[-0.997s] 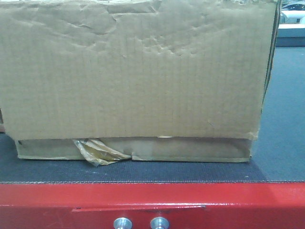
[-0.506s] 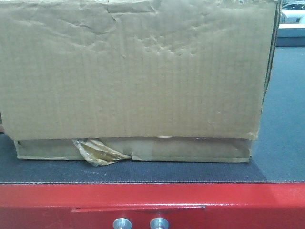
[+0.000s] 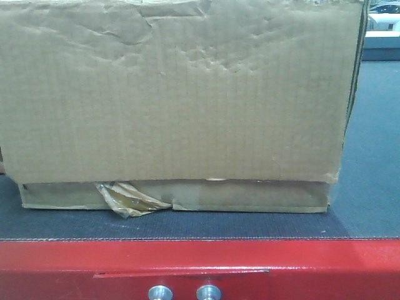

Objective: Stack two boxes on right shelf middle

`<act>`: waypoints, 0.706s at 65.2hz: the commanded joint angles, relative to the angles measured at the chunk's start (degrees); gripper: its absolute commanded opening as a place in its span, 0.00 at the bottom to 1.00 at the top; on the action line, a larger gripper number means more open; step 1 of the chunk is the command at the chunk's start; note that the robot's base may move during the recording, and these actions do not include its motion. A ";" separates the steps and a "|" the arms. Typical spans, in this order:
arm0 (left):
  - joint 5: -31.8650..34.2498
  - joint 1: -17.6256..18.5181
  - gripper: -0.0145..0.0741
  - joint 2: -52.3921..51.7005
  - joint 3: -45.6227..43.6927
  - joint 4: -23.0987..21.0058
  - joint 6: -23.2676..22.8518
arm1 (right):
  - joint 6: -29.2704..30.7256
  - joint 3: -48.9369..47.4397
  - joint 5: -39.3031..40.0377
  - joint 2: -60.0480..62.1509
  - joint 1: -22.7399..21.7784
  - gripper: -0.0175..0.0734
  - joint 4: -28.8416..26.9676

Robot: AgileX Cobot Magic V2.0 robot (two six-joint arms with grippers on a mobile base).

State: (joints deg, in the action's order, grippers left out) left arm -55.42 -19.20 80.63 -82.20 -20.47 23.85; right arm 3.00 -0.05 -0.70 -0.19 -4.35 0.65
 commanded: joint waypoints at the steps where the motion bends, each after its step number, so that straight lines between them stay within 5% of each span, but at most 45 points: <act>1: -0.61 -2.49 0.04 2.12 -2.80 -1.83 1.90 | 0.08 0.05 1.24 0.19 0.04 0.01 -0.17; 11: 1.39 -2.82 0.10 4.93 -3.98 -0.63 6.63 | 0.08 0.05 1.24 0.19 0.04 0.01 -0.17; 29: 2.14 -2.82 0.55 10.44 -4.11 1.31 6.63 | 0.08 0.05 1.24 0.19 0.04 0.01 -0.17; 46: 2.37 -2.82 0.51 17.07 -4.23 1.31 6.63 | 0.08 0.05 1.24 0.19 0.04 0.01 -0.17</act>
State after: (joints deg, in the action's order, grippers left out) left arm -53.81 -21.94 96.14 -85.68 -18.82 30.23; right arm 3.00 -0.05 -0.70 -0.19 -4.35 0.65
